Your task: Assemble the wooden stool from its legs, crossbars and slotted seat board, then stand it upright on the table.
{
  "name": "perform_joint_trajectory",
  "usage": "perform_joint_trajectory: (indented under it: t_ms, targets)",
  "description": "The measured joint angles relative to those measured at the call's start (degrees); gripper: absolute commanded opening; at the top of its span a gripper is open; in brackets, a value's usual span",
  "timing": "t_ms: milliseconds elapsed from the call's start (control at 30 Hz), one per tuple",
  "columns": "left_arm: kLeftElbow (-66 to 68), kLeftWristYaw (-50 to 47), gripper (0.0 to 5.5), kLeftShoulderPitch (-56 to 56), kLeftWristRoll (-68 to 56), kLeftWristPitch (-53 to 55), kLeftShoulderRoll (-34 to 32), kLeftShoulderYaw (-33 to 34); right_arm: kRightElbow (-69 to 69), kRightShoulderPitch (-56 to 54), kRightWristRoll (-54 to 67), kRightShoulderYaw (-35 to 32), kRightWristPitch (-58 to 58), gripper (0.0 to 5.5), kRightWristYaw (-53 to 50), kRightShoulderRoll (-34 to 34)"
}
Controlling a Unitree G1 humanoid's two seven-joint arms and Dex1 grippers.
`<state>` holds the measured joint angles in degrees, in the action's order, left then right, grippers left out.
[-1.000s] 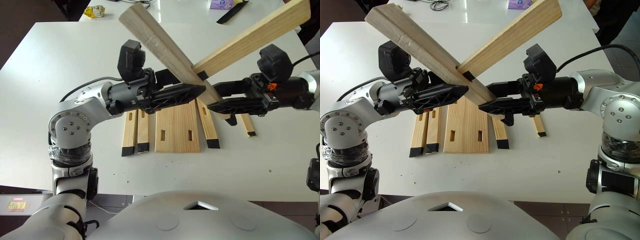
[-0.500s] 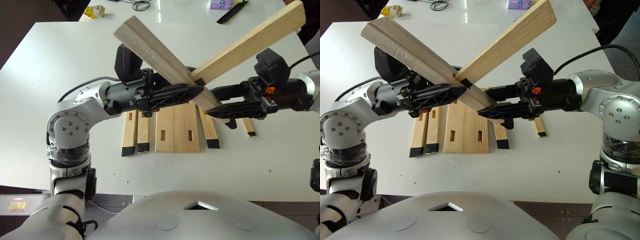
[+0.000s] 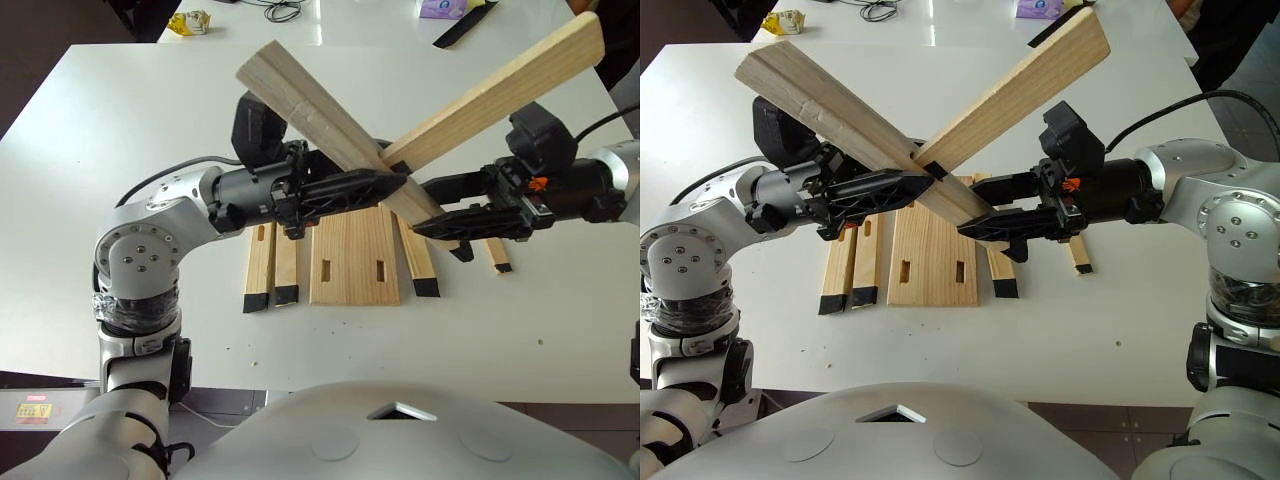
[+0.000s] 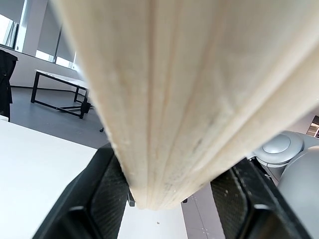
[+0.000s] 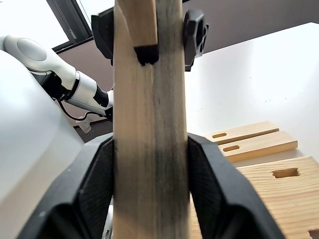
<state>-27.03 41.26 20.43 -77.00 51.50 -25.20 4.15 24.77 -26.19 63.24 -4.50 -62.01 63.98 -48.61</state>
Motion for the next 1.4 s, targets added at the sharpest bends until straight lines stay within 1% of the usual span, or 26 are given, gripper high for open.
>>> perform_joint_trajectory:
  t_ms: [33, 67, 200, 300, 433, 567, 633, 667, 733, 833, 867, 1000, 1267, 1400]
  targets:
    - [0.19, -0.07, 2.15, -0.21, 0.37, -0.2, -0.02, 0.05, 0.01, 0.0, -0.81, 0.25, 0.93, 2.88, 0.06, -0.05]
    - [0.24, -0.12, 2.15, -0.58, 0.68, -0.36, 0.0, 0.06, 0.0, 0.02, -2.0, 0.9, 1.71, 2.92, 0.25, -0.22]
    - [0.65, -0.36, 2.08, -0.76, 1.51, -1.01, 0.15, 0.11, -0.1, 1.65, -5.67, 2.4, 4.13, 3.6, 2.22, -1.79]
    - [1.38, -0.44, 2.08, -0.72, 2.56, -1.52, -0.01, 0.45, -1.3, 4.06, -10.49, 3.91, 8.2, 4.06, 4.28, -3.86]
    - [2.1, 0.66, 2.08, -0.14, 5.0, -2.7, -3.23, 2.65, -6.17, 9.85, -19.26, 4.67, 15.06, 4.74, 5.86, -6.47]
    - [1.24, 5.52, 2.08, -0.77, 10.33, -3.97, -9.51, 3.96, -8.46, 14.31, -23.25, 3.8, 18.4, 5.32, 5.85, -8.13]
    - [-0.48, 8.93, 2.08, -3.83, 13.76, -5.13, -14.59, 5.52, -8.12, 17.04, -23.76, 1.87, 19.38, 5.35, 5.44, -8.33]
    - [-1.52, 9.72, 2.08, -5.44, 15.59, -6.13, -16.02, 6.2, -7.45, 18.25, -23.84, 0.94, 19.53, 5.35, 5.08, -8.41]
    - [-3.9, 11.07, 2.08, -8.62, 19.45, -9.26, -17.25, 7.24, -5.54, 20.68, -23.86, -0.71, 19.85, 5.35, 4.07, -8.4]
    - [-6.41, 14.29, 2.08, -11.84, 21.84, -12.16, -18.99, 7.84, -2.64, 24.16, -23.76, -2.98, 19.84, 5.35, 2.06, -8.19]
    - [-6.88, 16.01, 2.08, -13.11, 23.35, -14.13, -19.57, 8.1, -1.36, 25.72, -22.92, -4.69, 19.84, 5.35, 0.75, -7.19]
    - [-6.4, 20.18, 2.08, -17.49, 26.83, -18.68, -19.79, 8.21, 0.45, 28.83, -22.66, -6.5, 20.07, 5.35, -1.82, -4.62]
    - [0.7, 25.73, 2.08, -20.49, 34.32, -27.8, -19.56, 7.4, 1.03, 30.82, -21.84, -6.84, 19.15, 5.35, -3.34, -3.99]
    - [3.76, 28.1, 2.08, -23.87, 36.56, -31.42, -19.02, 6.55, 1.4, 31.32, -22.2, -6.58, 19.25, 5.35, -3.64, -3.99]
